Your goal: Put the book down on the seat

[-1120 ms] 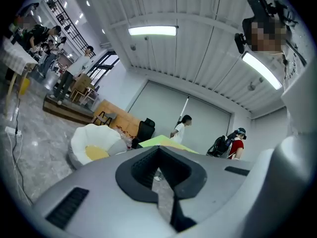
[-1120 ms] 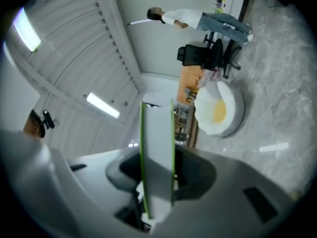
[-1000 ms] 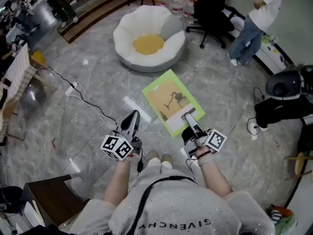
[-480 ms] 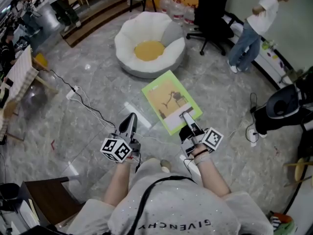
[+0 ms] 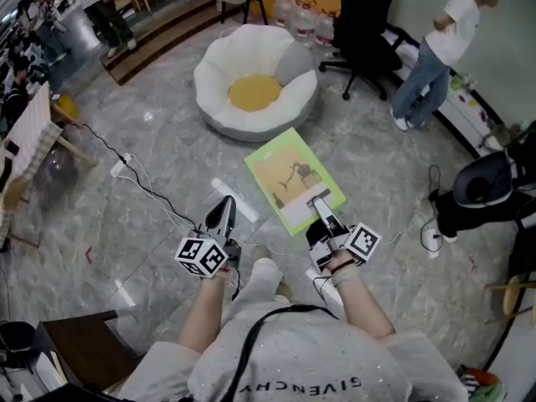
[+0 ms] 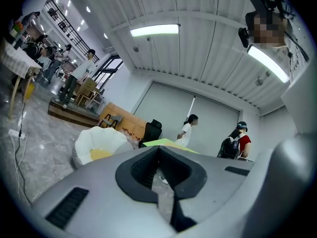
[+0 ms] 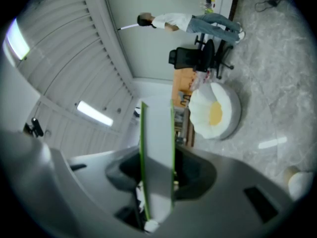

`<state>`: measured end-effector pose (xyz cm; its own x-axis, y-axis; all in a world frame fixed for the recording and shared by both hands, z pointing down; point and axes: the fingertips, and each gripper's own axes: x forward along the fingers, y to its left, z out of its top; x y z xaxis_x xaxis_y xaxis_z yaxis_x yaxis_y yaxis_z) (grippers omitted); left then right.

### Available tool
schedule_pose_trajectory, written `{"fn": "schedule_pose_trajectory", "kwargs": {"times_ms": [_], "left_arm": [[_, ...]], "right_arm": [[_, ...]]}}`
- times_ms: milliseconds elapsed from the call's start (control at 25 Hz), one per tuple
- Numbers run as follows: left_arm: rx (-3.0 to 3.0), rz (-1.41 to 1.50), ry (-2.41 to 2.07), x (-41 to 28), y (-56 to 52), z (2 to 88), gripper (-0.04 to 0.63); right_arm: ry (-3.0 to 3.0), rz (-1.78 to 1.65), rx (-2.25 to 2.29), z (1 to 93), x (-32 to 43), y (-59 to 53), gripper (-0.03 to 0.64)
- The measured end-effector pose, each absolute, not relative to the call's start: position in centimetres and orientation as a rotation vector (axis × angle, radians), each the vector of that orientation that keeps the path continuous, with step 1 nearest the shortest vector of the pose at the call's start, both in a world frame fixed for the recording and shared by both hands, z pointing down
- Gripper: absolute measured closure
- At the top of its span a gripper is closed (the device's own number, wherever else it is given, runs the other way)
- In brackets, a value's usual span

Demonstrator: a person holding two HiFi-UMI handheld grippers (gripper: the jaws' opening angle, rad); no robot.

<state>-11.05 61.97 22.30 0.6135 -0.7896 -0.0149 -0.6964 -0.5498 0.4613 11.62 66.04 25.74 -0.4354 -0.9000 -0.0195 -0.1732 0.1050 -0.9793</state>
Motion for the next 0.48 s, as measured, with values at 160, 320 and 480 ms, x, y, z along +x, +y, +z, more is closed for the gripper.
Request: {"fn": "schedule_pose_trajectory", "kwargs": {"times_ms": [160, 320, 480], "left_arm": [[2.432, -0.295, -1.154, -10.5, 56.6, 22.2, 0.572], [2.432, -0.288, -1.133, -10.8, 50.9, 22.1, 0.572], [2.444, -0.303, -1.123, -10.9, 50.0, 23.0, 0.572]], "right_arm": [[1.688, -1.396, -1.066, 25.6, 10.8, 60.5, 0.463], [1.699, -1.391, -1.064, 25.1, 10.1, 54.8, 0.463], [1.703, -1.373, -1.064, 25.9, 10.2, 54.0, 0.463]]}}
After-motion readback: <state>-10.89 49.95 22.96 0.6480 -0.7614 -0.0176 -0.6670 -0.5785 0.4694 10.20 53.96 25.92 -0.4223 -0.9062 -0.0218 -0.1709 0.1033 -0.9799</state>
